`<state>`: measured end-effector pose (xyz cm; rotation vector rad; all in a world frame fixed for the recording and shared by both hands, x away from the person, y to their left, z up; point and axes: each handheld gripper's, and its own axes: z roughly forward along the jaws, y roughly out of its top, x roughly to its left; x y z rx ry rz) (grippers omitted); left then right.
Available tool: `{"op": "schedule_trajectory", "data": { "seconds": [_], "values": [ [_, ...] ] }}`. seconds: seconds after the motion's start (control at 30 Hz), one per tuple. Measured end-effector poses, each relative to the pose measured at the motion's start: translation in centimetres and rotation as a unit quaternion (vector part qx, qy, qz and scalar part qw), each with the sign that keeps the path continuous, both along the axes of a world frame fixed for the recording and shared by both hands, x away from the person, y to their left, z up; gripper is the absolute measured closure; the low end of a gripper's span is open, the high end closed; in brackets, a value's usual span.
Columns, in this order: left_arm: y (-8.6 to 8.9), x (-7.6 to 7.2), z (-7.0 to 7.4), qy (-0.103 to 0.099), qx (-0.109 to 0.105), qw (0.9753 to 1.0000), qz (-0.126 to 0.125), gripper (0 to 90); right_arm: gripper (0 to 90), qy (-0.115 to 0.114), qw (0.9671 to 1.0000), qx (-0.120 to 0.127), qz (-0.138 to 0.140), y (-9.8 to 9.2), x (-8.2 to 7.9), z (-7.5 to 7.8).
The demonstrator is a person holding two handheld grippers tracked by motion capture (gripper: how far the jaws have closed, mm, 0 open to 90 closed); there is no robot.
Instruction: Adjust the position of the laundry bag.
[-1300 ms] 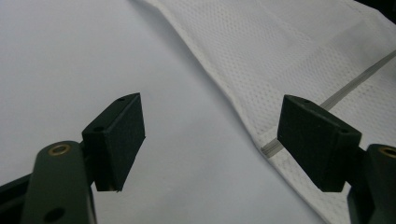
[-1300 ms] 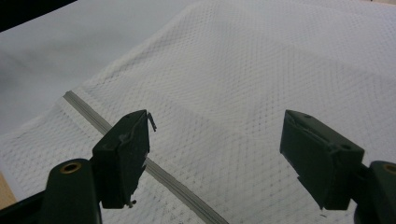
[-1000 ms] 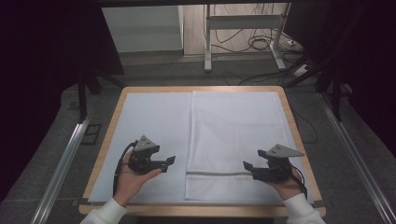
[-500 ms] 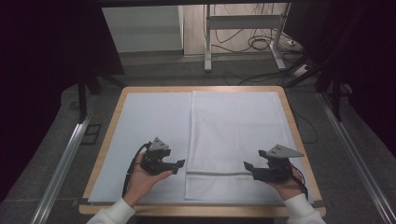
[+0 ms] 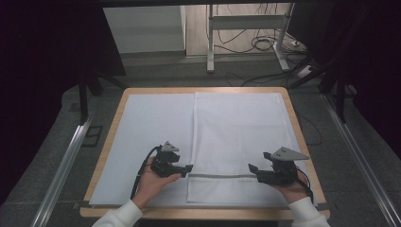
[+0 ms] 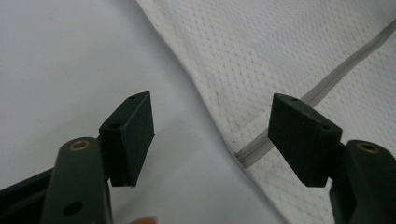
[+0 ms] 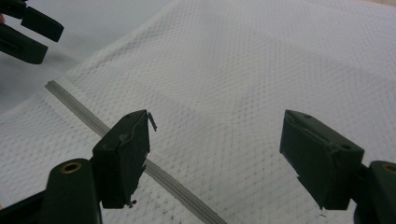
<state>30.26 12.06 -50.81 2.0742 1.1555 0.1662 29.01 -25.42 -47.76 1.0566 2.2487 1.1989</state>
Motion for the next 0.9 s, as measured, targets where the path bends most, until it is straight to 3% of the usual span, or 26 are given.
{"op": "schedule_trajectory", "data": {
  "seconds": [0.37,0.57,0.9],
  "values": [
    [-1.5,1.2,-1.2,0.036,0.001,0.9993,-0.015,37.0,23.5,-0.002,1.0000,-0.008,-0.001,0.0,-0.1,-0.1],
    [-1.9,1.5,-1.6,0.045,-0.001,0.9988,-0.019,38.1,23.5,-0.003,0.9999,-0.010,-0.002,0.0,-0.2,0.0],
    [-2.8,1.7,-1.9,0.035,0.002,0.9993,-0.016,44.3,23.5,-0.005,0.9999,-0.011,-0.004,0.0,-0.2,0.1]
  ]
}}
